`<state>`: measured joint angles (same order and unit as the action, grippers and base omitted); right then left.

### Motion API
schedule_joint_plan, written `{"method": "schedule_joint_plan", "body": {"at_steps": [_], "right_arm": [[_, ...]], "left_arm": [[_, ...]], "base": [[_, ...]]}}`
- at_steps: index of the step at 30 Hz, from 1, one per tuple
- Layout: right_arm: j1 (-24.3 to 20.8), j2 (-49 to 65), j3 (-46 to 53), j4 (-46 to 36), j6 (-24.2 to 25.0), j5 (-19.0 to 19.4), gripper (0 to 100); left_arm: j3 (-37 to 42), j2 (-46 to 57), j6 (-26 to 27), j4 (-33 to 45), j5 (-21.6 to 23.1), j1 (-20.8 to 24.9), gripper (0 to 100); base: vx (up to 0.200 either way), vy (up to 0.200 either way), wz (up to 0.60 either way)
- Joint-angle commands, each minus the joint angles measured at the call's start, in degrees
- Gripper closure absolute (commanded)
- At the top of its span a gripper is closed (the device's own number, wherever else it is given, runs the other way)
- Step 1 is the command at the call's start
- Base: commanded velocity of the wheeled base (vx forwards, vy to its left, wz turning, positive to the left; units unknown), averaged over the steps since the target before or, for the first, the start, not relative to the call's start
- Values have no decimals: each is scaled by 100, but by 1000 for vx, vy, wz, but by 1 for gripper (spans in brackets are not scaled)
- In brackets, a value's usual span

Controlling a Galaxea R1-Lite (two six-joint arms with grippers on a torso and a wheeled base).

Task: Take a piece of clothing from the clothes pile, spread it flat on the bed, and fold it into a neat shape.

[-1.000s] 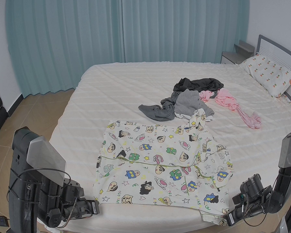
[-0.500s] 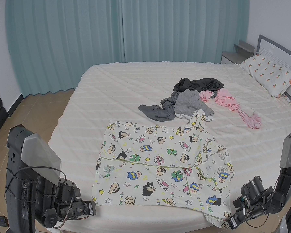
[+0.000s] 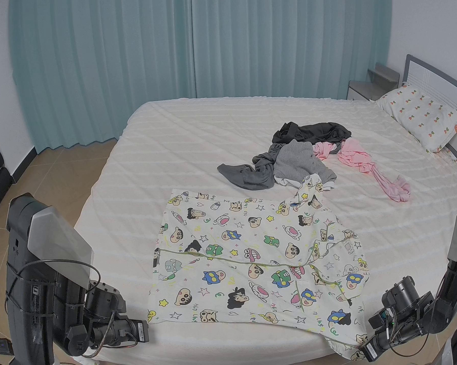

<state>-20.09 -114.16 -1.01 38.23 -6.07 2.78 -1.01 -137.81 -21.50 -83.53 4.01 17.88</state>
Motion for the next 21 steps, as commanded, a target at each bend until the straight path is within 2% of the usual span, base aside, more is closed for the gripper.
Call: {"method": "schedule_joint_plan", "body": {"at_steps": [1, 2, 3, 8, 9, 15, 21], "right_arm": [[5, 43, 48, 9, 9, 3, 100], [5, 43, 48, 9, 9, 3, 100], [-4, -1, 48, 9, 9, 3, 100], [-4, -9, 48, 9, 1, 3, 100], [-4, -9, 40, 9, 1, 3, 100], [-4, -9, 31, 9, 1, 3, 100], [-21, -9, 31, 9, -8, 12, 100]], "left_arm": [[5, 0, -20, -216, 74, -162, 100], [5, 0, -20, -216, 74, -162, 100], [-48, -35, -38, -550, 223, -312, 100], [-347, -246, -29, -638, 539, -444, 100], [-470, -307, -29, -629, 575, -461, 0], [-910, -580, 270, -647, 882, -452, 0], [-1244, -747, 639, -585, 882, -329, 0]], "base": [[0, 0, 0], [0, 0, 0], [0, 0, 0], [0, 0, 0], [0, 0, 0], [0, 0, 0], [0, 0, 0]]}}
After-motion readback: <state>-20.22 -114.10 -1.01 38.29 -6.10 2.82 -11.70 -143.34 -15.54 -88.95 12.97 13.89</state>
